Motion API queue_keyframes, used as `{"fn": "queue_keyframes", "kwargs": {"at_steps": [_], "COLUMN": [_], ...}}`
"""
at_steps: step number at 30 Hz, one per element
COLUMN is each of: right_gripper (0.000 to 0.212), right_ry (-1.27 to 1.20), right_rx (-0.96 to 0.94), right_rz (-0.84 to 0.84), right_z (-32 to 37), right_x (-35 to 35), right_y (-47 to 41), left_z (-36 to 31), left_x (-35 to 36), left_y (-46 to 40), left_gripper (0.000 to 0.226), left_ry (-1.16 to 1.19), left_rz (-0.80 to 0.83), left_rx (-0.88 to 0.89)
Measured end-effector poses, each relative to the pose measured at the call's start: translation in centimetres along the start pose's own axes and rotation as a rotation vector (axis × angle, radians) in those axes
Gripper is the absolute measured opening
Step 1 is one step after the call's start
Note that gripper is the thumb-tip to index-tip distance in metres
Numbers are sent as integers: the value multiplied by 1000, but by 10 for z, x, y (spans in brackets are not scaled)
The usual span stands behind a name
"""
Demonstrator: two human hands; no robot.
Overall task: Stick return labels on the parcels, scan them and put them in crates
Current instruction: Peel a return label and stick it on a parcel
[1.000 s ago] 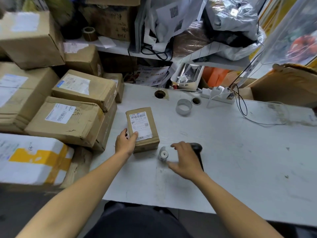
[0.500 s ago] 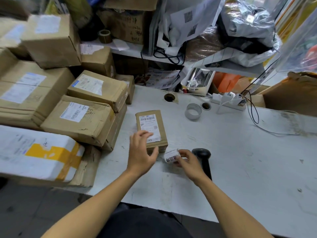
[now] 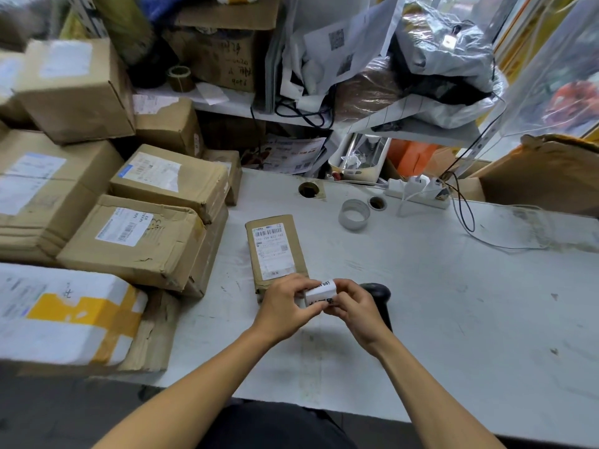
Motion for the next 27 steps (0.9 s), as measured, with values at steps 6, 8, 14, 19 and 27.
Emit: {"fn": "queue_keyframes", "kwargs": {"at_steps": [6, 8, 14, 19, 27], "right_gripper": [14, 11, 9, 14, 29], "right_ry": [133, 171, 271, 434, 1048], "right_rx": [-30, -33, -66, -63, -78], "right_rz": [-93, -106, -141, -241, -375], "right_z": [2, 4, 5, -5, -28], "right_x": [0, 0, 9, 9, 1], "right_y": [0, 1, -4, -8, -10], "left_z": [5, 8, 13, 20, 32], "left_x": [-3, -6, -12, -24, -53], "left_y": [0, -1, -1, -6, -13], "left_gripper": [28, 24, 15, 14, 27], "left_ry": [91, 122, 304, 465, 481], "left_rz": [81, 133, 130, -108, -190], "left_rx": [-66, -105, -285, -471, -525]}}
Point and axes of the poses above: each hand's wrist, its own y-axis away from the middle knuckle, its own x-axis out of the palm, z = x × y, the point moved 2 cm from there along -y, towards the middle knuckle, and after that the axes turned 14 degrees about x, right-handed, at the moved point
